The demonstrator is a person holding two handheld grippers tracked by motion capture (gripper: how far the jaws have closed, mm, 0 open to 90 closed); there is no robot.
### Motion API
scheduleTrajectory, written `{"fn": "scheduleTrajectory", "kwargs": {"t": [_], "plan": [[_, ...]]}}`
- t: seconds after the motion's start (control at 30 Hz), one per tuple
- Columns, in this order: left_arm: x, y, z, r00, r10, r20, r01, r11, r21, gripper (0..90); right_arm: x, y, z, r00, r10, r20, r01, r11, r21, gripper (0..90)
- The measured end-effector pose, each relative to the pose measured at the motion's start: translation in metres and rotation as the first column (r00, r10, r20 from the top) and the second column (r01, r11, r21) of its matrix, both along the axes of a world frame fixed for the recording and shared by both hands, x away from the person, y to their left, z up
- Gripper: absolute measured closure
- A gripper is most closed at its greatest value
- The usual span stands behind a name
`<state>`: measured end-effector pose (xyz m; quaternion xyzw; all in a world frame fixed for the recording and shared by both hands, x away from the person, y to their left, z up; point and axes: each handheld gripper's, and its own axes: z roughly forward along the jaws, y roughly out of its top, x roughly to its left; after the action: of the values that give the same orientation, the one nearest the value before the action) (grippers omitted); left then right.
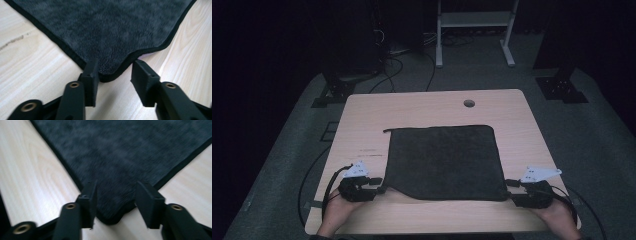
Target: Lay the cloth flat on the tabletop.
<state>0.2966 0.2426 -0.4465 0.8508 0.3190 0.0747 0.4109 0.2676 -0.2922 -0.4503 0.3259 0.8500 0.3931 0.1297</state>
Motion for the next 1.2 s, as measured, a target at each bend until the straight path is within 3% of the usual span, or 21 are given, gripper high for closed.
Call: {"fn": "scheduleTrajectory", "kwargs": {"t": [0.27,0.37,0.43,0.47,0.5,0.63,0.7,0.8,0.93,1.03,1.13,1.2], "plan": [[0.006,0.007,0.014,0.9980,0.055,0.032,-0.053,0.9972,-0.053,36.4,0.018,-0.004,0.005,0.9958,-0.079,0.047,0.079,0.9968,0.007,38.0],[0.014,0.005,0.013,0.9936,0.093,0.064,-0.090,0.9946,-0.052,28.9,0.041,-0.010,0.002,0.9868,-0.155,0.046,0.155,0.9879,0.001,32.5],[0.019,0.003,0.011,0.9917,0.115,0.057,-0.112,0.9923,-0.054,25.6,0.049,-0.012,0.001,0.9801,-0.191,0.054,0.192,0.9814,-0.005,31.6],[0.023,0.002,0.009,0.9908,0.125,0.053,-0.122,0.9911,-0.053,25.6,0.049,-0.012,0.001,0.9801,-0.191,0.054,0.192,0.9814,-0.005,31.6],[0.026,0.000,0.008,0.9900,0.133,0.046,-0.131,0.9903,-0.045,24.8,0.061,-0.015,0.000,0.9740,-0.222,0.043,0.223,0.9747,-0.013,30.3],[0.039,-0.004,0.002,0.9855,0.163,0.049,-0.161,0.9863,-0.034,23.9,0.073,-0.018,-0.004,0.9640,-0.264,0.032,0.264,0.9644,-0.006,29.1],[0.046,-0.006,0.000,0.9848,0.168,0.043,-0.167,0.9854,-0.035,25.0,0.082,-0.019,-0.008,0.9583,-0.284,0.033,0.285,0.9580,-0.033,27.9],[0.055,-0.010,-0.005,0.9805,0.186,0.064,-0.185,0.9825,-0.025,24.9,0.097,-0.024,-0.016,0.9448,-0.327,0.013,0.328,0.9436,-0.049,25.9],[0.067,-0.013,-0.010,0.9776,0.199,0.068,-0.201,0.9795,0.016,24.8,0.105,-0.027,-0.020,0.9394,-0.343,-0.008,0.342,0.9387,-0.041,26.0],[0.076,-0.014,-0.012,0.9722,0.222,0.076,-0.224,0.9742,0.027,24.9,0.111,-0.032,-0.025,0.9275,-0.374,0.004,0.373,0.9252,-0.070,25.7],[0.083,-0.016,-0.015,0.9663,0.240,0.094,-0.243,0.9697,0.023,25.6,0.114,-0.033,-0.028,0.9237,-0.383,0.012,0.382,0.9203,-0.082,24.5],[0.089,-0.018,-0.019,0.9683,0.236,0.082,-0.241,0.9684,0.063,25.5,0.114,-0.033,-0.029,0.9241,-0.382,0.013,0.382,0.9203,-0.086,24.0]]}}
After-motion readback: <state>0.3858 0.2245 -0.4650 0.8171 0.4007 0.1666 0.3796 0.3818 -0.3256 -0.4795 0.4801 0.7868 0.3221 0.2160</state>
